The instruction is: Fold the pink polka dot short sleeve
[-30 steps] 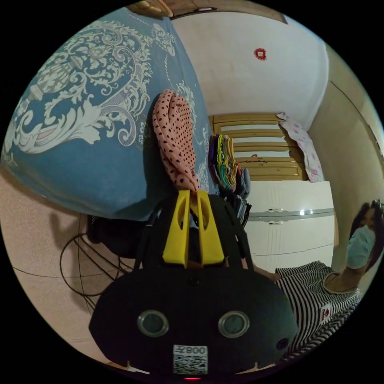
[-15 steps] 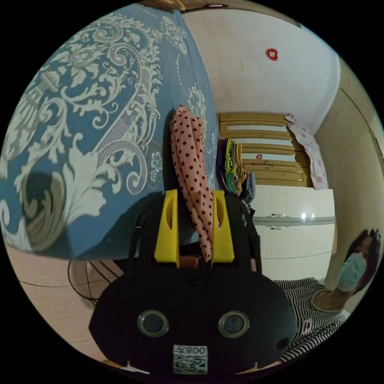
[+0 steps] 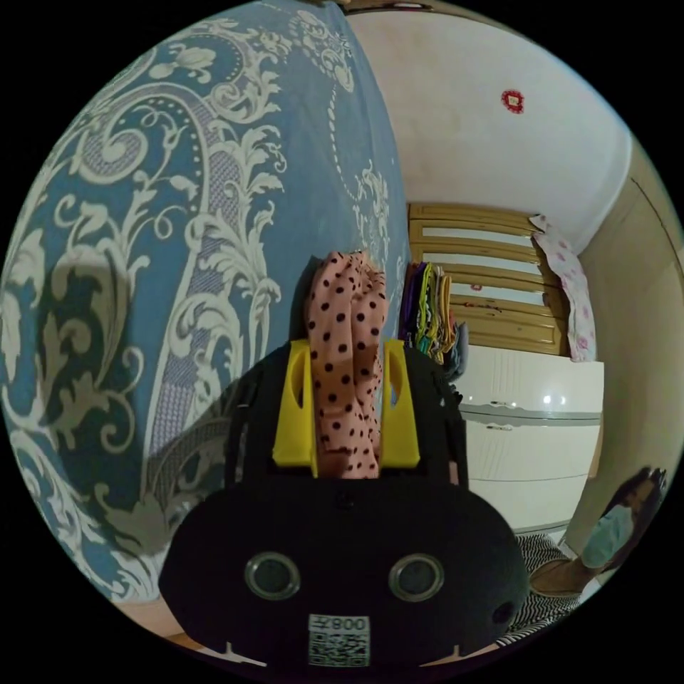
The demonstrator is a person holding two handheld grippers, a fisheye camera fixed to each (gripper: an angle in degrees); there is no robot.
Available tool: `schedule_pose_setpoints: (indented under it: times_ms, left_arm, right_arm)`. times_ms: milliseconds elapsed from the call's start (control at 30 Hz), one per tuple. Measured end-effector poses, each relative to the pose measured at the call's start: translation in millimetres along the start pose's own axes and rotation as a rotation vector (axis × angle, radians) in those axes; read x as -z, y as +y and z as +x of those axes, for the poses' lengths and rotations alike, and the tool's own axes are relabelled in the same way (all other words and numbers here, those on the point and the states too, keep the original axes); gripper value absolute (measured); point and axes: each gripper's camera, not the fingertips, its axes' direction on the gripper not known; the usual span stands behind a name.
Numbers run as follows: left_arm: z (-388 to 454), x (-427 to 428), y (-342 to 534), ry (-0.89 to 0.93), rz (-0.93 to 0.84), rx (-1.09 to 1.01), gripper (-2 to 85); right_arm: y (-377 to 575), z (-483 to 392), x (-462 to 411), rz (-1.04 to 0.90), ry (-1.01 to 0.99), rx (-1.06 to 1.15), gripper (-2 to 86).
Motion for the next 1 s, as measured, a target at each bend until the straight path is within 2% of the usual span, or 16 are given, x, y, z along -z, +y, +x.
schedule_pose_setpoints:
  times_ms: [267, 733, 1000]
  left_arm:
    - [-2, -26, -37, -0.006, 0.001, -0.014, 5.8]
    - [-20, -71, -66, -0.014, 0.033, -0.021, 4.2]
    - [-47, -105, -63, 0.050, 0.077, 0.016, 4.2]
  right_arm:
    - [14, -18, -9, -0.017, -0.007, -0.005, 0.6]
    - [57, -67, 1, -0.041, 0.013, -0.017, 0.8]
    - [91, -106, 32, -0.047, 0.023, -0.004, 0.8]
